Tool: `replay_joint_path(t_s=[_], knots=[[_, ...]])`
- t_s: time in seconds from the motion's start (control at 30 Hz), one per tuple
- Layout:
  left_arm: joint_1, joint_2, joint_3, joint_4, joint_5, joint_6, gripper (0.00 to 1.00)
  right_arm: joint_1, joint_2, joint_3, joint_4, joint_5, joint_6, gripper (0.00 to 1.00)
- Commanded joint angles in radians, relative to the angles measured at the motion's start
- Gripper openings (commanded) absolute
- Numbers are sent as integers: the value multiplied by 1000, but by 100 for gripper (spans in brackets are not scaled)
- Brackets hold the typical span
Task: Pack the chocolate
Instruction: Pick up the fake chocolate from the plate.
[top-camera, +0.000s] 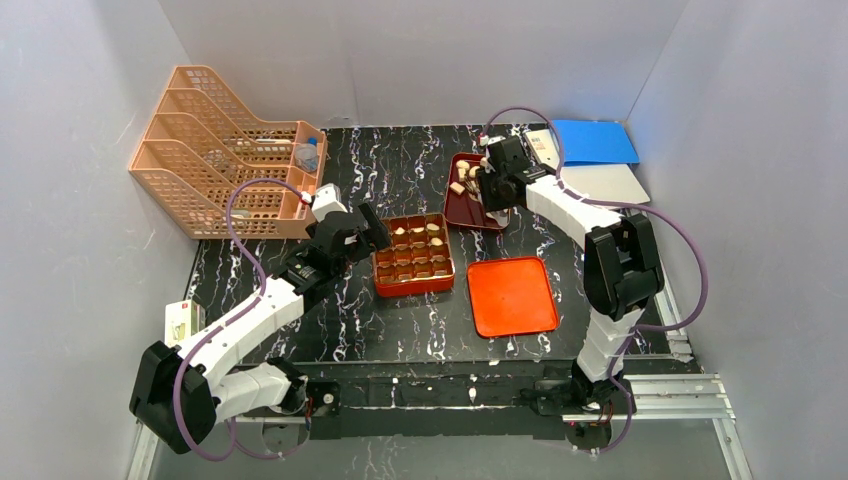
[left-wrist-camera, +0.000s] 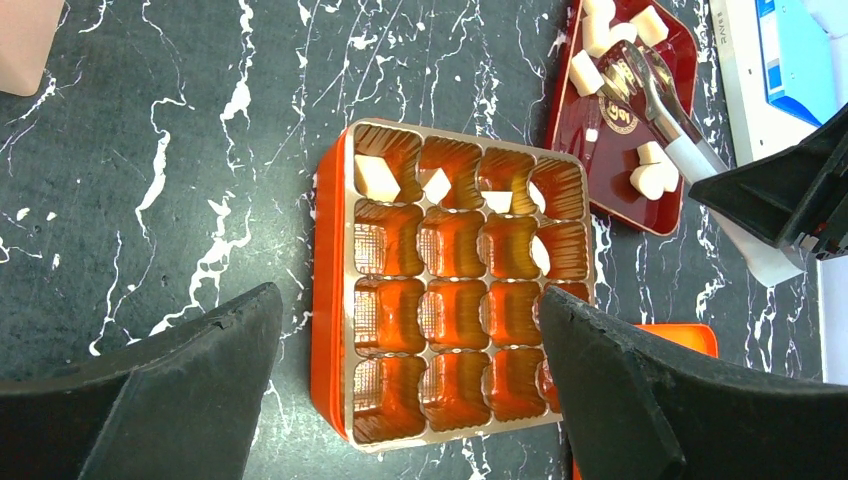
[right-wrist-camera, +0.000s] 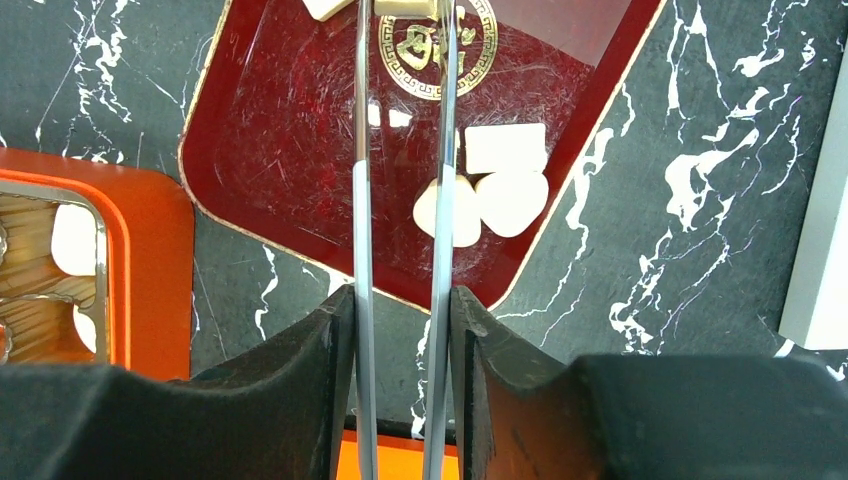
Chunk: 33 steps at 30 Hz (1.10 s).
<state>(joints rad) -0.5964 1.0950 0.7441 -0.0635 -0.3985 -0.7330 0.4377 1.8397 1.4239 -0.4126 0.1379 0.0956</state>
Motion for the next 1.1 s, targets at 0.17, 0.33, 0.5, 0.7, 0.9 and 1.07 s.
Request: replay_joint_path(t_s=[0.17, 0.33, 0.5, 0.7, 0.9, 1.07], knots=[[9, -12, -12, -4, -5, 8, 98, -4, -21, 15, 33, 29, 6, 11], [9, -17, -8, -9, -2, 3, 98, -5, -48, 10, 29, 31, 8, 1], [9, -27, 3, -21, -4, 3, 98, -4, -83, 16, 20, 18, 14, 1], [9, -33, 10, -31, -3, 2, 98, -5, -125, 18, 6, 6, 17, 1], [9, -34, 17, -38, -5, 3, 97, 1, -172, -5, -6, -3, 19, 1], [9, -30, 28, -45, -7, 3, 97, 42, -232, -45, -18, -2, 25, 1]])
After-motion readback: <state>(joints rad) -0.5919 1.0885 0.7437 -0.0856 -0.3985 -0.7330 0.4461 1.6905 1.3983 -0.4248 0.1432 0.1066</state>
